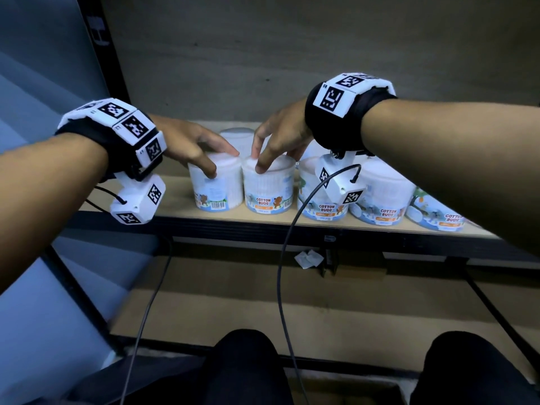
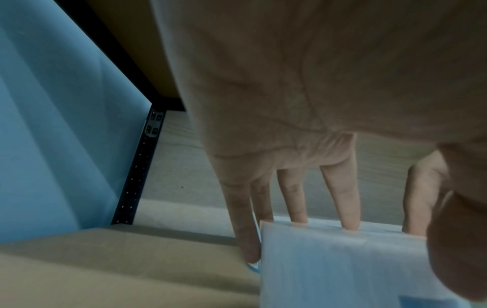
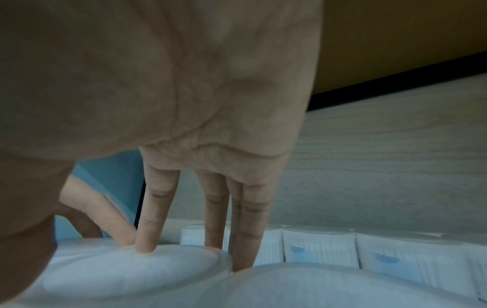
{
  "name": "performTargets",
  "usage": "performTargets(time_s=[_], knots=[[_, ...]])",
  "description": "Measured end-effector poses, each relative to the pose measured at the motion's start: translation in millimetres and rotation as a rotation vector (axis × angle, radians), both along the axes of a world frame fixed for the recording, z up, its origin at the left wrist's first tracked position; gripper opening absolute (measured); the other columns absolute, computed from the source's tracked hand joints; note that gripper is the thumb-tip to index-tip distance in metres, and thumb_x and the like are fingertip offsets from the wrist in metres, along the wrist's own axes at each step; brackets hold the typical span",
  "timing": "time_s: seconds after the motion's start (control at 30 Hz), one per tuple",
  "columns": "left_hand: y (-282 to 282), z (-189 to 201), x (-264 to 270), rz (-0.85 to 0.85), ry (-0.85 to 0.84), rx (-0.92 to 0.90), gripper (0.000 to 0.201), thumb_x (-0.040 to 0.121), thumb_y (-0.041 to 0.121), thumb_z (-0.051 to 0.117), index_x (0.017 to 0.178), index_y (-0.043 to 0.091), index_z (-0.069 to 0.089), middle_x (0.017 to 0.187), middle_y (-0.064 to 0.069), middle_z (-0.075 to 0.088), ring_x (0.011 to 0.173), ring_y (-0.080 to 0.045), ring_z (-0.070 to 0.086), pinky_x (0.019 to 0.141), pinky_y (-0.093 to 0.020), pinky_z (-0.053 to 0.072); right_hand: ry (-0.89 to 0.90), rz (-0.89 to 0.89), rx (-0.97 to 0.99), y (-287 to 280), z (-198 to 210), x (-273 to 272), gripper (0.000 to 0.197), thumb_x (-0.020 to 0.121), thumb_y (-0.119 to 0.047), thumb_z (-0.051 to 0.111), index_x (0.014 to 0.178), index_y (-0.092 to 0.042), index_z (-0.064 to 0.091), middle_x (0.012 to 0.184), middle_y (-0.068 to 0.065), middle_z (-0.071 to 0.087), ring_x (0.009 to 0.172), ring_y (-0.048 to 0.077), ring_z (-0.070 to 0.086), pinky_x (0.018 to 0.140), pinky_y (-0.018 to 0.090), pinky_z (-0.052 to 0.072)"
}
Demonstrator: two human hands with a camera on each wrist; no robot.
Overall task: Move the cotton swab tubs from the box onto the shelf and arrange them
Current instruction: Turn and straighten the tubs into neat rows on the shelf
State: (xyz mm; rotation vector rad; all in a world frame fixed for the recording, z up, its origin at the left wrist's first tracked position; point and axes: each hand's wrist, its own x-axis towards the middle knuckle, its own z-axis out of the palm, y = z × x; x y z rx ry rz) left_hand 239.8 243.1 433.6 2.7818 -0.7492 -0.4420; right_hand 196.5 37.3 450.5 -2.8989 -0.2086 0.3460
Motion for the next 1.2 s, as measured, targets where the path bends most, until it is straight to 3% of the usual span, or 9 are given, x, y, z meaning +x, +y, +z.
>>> performTargets(time_s=[0.17, 0.37, 0.47, 0.57, 0.67, 0.77, 0.9, 1.03, 1.2], knots=[[-5, -2, 2, 0.041, 0.000, -0.042, 0.073, 0.059, 0.034, 0.074, 0.129, 0.046, 0.057, 0.130, 0.014, 0.060, 0.121, -0.013, 0.056, 0.104, -0.038, 0.048, -0.004, 0.010, 0.007, -1, -1, -1, 0.040, 0.076, -0.044, 0.081, 0.111, -0.031, 0.068, 0.101, -0.001, 0.062, 0.096, 0.029, 0.070, 0.088, 0.039, 0.059], [-10, -5, 4, 0.085, -0.045, -0.038, 0.090, 0.039, 0.059, 0.078, 0.125, 0.037, 0.058, 0.121, 0.004, 0.063, 0.109, -0.020, 0.063, 0.084, -0.042, 0.060, -0.003, 0.008, 0.028, -2, 0, -4, 0.039, 0.076, -0.043, 0.081, 0.111, -0.030, 0.068, 0.098, -0.004, 0.059, 0.098, 0.028, 0.068, 0.089, 0.039, 0.059], [-11, -7, 4, 0.108, -0.070, -0.032, 0.074, 0.054, 0.061, 0.085, 0.119, 0.034, 0.061, 0.113, 0.001, 0.066, 0.101, -0.021, 0.066, 0.075, -0.037, 0.061, -0.006, 0.013, 0.012, -1, 1, -4, 0.040, 0.076, -0.045, 0.081, 0.111, -0.032, 0.068, 0.100, -0.005, 0.059, 0.099, 0.027, 0.069, 0.088, 0.039, 0.059], [-12, -8, 2, 0.138, -0.117, -0.013, 0.071, 0.058, 0.067, 0.076, 0.117, 0.030, 0.060, 0.106, 0.001, 0.063, 0.093, -0.021, 0.066, 0.073, -0.038, 0.061, -0.012, 0.013, -0.009, -1, 1, -4, 0.040, 0.075, -0.047, 0.081, 0.110, -0.034, 0.068, 0.104, -0.005, 0.059, 0.099, 0.027, 0.068, 0.088, 0.038, 0.059], [-13, -8, 0, 0.162, -0.166, 0.033, 0.078, 0.051, 0.080, 0.068, 0.113, 0.033, 0.059, 0.101, 0.004, 0.061, 0.084, -0.022, 0.069, 0.071, -0.037, 0.062, -0.021, 0.014, -0.008, -2, 0, -3, 0.041, 0.073, -0.047, 0.082, 0.109, -0.033, 0.069, 0.115, 0.000, 0.059, 0.100, 0.028, 0.068, 0.088, 0.040, 0.060], [-12, -12, 2, 0.182, -0.201, 0.058, 0.089, 0.039, 0.094, 0.060, 0.108, 0.038, 0.056, 0.100, 0.001, 0.064, 0.083, -0.025, 0.071, 0.075, -0.040, 0.062, -0.018, 0.015, 0.002, -2, 0, -3, 0.041, 0.074, -0.046, 0.082, 0.110, -0.032, 0.069, 0.113, -0.001, 0.059, 0.100, 0.028, 0.068, 0.088, 0.039, 0.060], [-14, -17, 1, 0.177, -0.254, 0.077, 0.087, 0.043, 0.092, 0.058, 0.110, 0.037, 0.054, 0.101, -0.002, 0.064, 0.078, -0.023, 0.067, 0.079, -0.044, 0.060, -0.020, 0.013, -0.003, -2, 1, -4, 0.042, 0.074, -0.047, 0.082, 0.111, -0.033, 0.068, 0.117, -0.002, 0.058, 0.099, 0.027, 0.068, 0.088, 0.038, 0.059], [-13, -18, 0, 0.173, -0.278, 0.070, 0.103, 0.026, 0.101, 0.050, 0.108, 0.039, 0.054, 0.098, -0.001, 0.065, 0.073, -0.026, 0.070, 0.077, -0.041, 0.060, -0.017, 0.009, -0.023, 1, 3, -7, 0.041, 0.074, -0.047, 0.081, 0.110, -0.032, 0.068, 0.120, 0.002, 0.059, 0.095, 0.027, 0.070, 0.088, 0.039, 0.060], [-12, -21, -1, 0.171, -0.306, 0.048, 0.105, 0.024, 0.103, 0.047, 0.106, 0.039, 0.055, 0.096, -0.001, 0.066, 0.075, -0.025, 0.070, 0.078, -0.039, 0.059, -0.003, 0.021, -0.047, 5, 5, -11, 0.043, 0.080, -0.041, 0.079, 0.118, -0.026, 0.066, 0.123, 0.008, 0.060, 0.092, 0.029, 0.071, 0.089, 0.040, 0.059]])
